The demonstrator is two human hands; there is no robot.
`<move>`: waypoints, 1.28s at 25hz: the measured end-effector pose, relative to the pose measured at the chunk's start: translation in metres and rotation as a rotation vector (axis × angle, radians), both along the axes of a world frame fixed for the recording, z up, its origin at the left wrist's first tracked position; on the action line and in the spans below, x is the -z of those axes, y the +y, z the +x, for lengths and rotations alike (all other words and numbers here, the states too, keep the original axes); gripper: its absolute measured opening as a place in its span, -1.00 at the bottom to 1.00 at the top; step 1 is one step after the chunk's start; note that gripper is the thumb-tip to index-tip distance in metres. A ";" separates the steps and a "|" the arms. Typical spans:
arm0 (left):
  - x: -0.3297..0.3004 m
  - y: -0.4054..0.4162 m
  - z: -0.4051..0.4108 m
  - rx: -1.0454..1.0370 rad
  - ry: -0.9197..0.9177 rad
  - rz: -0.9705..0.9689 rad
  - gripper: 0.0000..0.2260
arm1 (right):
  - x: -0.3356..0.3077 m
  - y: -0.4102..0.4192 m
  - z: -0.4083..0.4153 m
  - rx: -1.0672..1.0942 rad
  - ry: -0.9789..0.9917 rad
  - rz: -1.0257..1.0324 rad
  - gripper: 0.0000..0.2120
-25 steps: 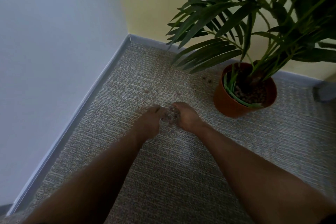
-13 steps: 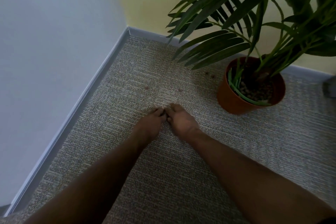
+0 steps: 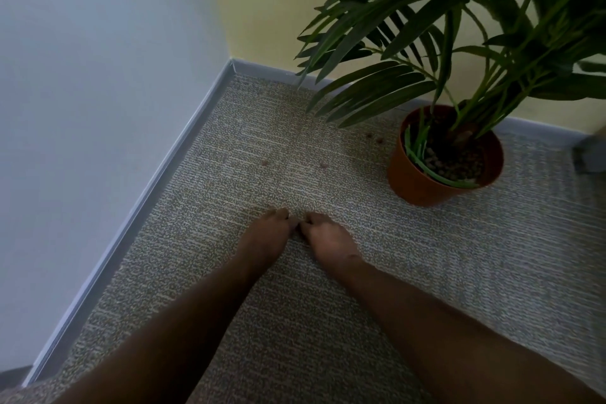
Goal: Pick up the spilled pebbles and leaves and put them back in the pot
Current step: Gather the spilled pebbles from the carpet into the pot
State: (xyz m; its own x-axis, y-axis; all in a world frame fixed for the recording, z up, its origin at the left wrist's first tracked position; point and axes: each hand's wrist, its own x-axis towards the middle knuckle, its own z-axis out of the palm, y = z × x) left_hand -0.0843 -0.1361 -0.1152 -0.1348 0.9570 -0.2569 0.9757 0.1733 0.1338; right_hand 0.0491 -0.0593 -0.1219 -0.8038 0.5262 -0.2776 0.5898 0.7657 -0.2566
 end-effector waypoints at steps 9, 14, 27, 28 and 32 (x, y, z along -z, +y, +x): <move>0.000 -0.014 0.003 -0.090 -0.070 0.016 -0.77 | -0.005 -0.008 0.000 0.029 -0.023 0.039 -0.71; 0.000 -0.019 0.003 -0.099 -0.097 -0.024 -0.79 | -0.003 -0.007 0.006 -0.014 -0.039 0.084 -0.73; 0.007 -0.046 -0.005 -0.102 -0.183 0.030 -0.89 | -0.001 -0.002 0.026 -0.090 -0.030 0.061 -0.73; 0.006 -0.047 -0.007 -0.107 -0.195 0.013 -0.87 | -0.001 -0.003 0.028 -0.100 -0.036 0.063 -0.72; 0.004 -0.053 -0.012 -0.148 -0.311 -0.013 -0.90 | -0.004 -0.002 0.037 0.094 0.065 -0.150 -0.79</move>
State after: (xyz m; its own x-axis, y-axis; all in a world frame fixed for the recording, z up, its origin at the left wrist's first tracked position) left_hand -0.0962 -0.1894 -0.1195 -0.1853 0.9294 -0.3193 0.8529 0.3135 0.4175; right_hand 0.0859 -0.0614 -0.1176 -0.7720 0.5561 -0.3079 0.6353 0.6583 -0.4039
